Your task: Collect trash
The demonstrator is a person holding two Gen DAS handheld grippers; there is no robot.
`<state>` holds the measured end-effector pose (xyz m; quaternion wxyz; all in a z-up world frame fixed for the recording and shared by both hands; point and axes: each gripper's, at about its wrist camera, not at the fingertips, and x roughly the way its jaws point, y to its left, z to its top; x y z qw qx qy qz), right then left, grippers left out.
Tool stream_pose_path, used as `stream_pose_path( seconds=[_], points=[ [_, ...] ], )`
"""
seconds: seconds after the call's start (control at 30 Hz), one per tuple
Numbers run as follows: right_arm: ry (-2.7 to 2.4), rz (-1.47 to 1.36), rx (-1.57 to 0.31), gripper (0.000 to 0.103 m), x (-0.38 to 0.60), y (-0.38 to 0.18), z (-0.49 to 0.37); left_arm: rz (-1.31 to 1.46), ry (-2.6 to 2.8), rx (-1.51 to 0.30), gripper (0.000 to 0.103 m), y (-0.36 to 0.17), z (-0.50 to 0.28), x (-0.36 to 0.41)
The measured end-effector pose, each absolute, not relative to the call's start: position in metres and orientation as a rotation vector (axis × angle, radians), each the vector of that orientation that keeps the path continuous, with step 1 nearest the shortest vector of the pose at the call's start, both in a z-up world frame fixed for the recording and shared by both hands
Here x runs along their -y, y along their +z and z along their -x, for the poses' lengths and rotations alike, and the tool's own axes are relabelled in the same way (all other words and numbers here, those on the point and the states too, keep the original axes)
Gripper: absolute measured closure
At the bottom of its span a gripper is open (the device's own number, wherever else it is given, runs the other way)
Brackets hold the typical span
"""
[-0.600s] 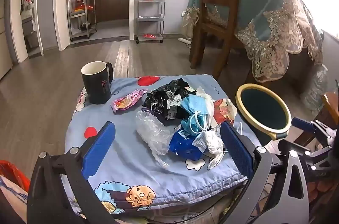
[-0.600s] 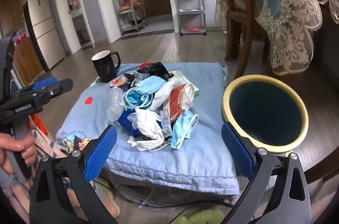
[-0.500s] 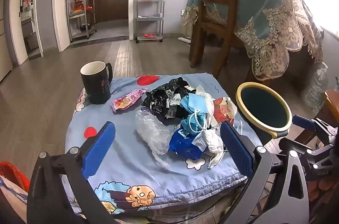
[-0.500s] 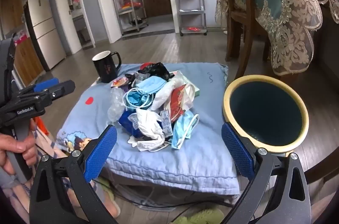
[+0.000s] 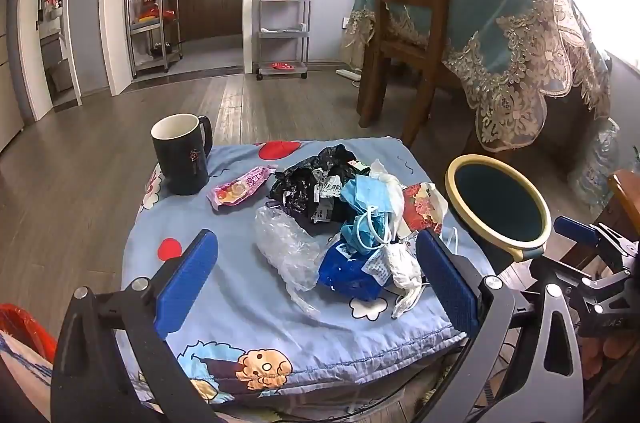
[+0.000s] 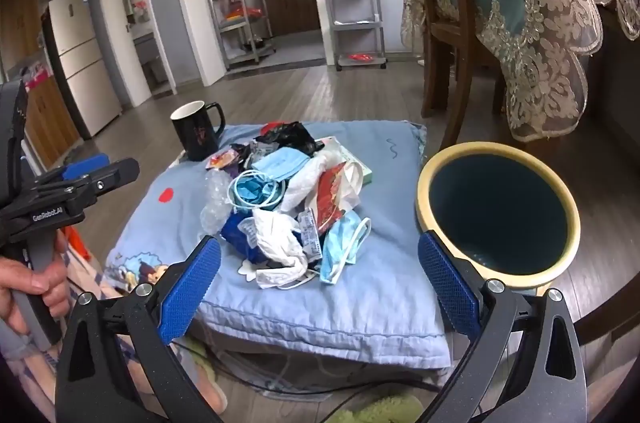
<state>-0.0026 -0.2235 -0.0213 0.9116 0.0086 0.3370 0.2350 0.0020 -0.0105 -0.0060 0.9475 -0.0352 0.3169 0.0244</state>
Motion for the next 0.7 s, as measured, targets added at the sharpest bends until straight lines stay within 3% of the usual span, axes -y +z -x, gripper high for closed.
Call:
stream_pose_path(
  seconds=[0.7],
  points=[
    [0.479,-0.016,-0.698,0.005,0.2243,-0.0207,0.0020,0.074,0.049,-0.648,0.006,-0.0084,-0.0032,0.0095]
  ],
)
